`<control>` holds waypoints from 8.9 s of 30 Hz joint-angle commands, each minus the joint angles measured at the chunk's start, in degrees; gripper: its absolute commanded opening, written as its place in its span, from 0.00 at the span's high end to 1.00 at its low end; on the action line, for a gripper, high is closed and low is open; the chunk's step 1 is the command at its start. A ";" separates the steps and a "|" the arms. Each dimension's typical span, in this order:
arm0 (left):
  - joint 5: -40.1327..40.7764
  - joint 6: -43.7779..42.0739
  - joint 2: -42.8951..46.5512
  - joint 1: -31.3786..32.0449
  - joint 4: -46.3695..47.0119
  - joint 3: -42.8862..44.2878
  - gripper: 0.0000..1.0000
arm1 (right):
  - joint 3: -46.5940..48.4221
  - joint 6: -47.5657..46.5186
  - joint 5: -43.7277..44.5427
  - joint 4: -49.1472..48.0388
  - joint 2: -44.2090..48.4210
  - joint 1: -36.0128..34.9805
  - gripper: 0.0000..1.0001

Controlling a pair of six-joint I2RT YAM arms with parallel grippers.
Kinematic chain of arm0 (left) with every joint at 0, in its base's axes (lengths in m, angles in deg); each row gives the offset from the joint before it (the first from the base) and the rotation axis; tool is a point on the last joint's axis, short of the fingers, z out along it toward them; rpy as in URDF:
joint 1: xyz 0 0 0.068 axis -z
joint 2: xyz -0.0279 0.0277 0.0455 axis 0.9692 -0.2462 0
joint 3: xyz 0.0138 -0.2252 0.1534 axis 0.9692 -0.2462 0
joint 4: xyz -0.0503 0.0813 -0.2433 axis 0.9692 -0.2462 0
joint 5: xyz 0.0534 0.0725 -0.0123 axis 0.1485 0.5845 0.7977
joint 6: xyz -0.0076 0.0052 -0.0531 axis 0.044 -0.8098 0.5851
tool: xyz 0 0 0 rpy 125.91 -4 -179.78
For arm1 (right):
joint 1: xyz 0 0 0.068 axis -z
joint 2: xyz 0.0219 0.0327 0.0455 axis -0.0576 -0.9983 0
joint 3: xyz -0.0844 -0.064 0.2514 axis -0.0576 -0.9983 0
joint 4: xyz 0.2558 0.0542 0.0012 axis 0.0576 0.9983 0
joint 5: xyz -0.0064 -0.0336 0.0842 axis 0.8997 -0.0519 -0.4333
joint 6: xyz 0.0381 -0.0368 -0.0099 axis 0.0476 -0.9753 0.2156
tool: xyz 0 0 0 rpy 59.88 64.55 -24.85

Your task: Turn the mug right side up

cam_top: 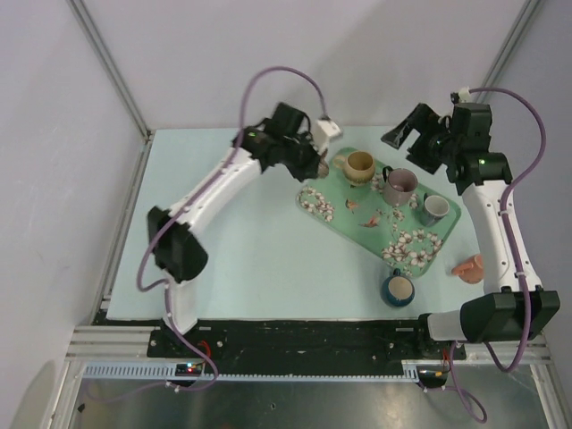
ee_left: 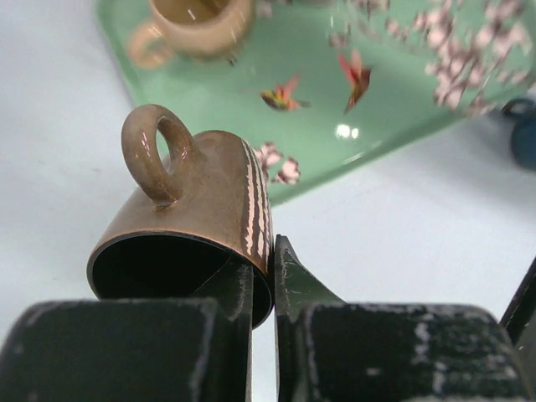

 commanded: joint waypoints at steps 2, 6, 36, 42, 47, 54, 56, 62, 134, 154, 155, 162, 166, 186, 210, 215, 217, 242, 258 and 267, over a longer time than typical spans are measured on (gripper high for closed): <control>8.90 -8.19 -9.57 4.60 -5.80 6.10 1.00 | -2.44 -10.68 9.63 14.76 2.84 1.23 0.01; 13.88 -9.80 -17.13 6.61 -10.46 13.44 1.00 | -4.43 -11.59 11.04 17.52 3.94 1.35 0.01; 19.20 -25.18 -27.23 10.60 -12.35 17.70 0.45 | -11.48 -12.45 30.89 22.12 9.07 16.18 0.01; 16.65 -24.80 -21.60 10.60 -12.33 20.40 0.20 | -21.96 -5.39 27.58 17.33 12.78 29.06 0.01; 14.21 -23.07 -16.64 10.33 -12.27 21.46 0.10 | -25.77 -4.32 36.10 15.70 14.49 31.26 0.01; 12.22 -18.41 -10.92 8.51 -13.05 22.50 0.05 | -33.66 0.30 40.53 13.79 16.22 35.16 0.00; 12.53 -17.60 -9.32 7.92 -14.17 22.47 0.04 | -35.51 1.00 40.34 12.52 16.28 36.46 0.01; 13.05 -16.40 -5.43 5.49 -16.81 20.05 0.04 | -39.12 1.62 38.07 9.74 15.31 37.47 0.01; -34.65 23.44 4.41 -0.85 -0.28 23.67 0.26 | -16.00 3.48 -11.97 -47.15 20.48 -19.20 1.00; -5.57 9.73 6.59 2.01 0.88 8.48 1.00 | -16.00 -0.83 10.63 -20.57 20.30 -16.37 0.01; 0.30 4.96 6.21 3.74 0.15 7.17 1.00 | -16.04 -0.62 14.60 -14.90 20.92 -14.57 0.01; 17.54 -13.17 -0.74 14.17 -1.77 2.73 1.00 | -16.25 -3.69 33.46 10.12 19.52 -4.70 0.01; 16.72 -17.34 -6.35 17.93 -1.81 5.32 1.00 | -17.49 -4.36 36.25 19.06 16.84 -1.15 0.01; 18.53 -24.68 -27.90 21.32 -4.34 15.32 1.00 | -28.50 -4.71 29.43 19.59 18.26 11.28 0.01; 17.25 -31.47 -23.70 20.67 -10.02 22.05 0.22 | -30.27 -6.89 26.16 18.12 16.67 13.62 0.01; 17.93 -31.43 -26.00 20.48 -9.55 21.12 0.21 | -30.46 -7.03 25.17 18.11 17.43 13.85 0.00; 16.55 -30.32 -25.94 20.43 -9.50 22.09 0.19 | -30.51 -6.99 25.03 18.41 18.01 13.86 0.01; 16.71 -11.35 10.77 4.01 -13.97 -8.18 0.10 | -43.81 6.79 21.72 25.06 10.35 -9.52 0.00; 12.10 -12.16 25.32 -2.77 -13.75 -22.89 0.04 | -34.75 10.46 19.87 18.49 -6.13 -35.33 0.03; 11.08 -12.69 28.89 -2.88 -13.53 -26.81 0.03 | -28.78 1.32 20.64 22.31 -12.25 -38.69 0.01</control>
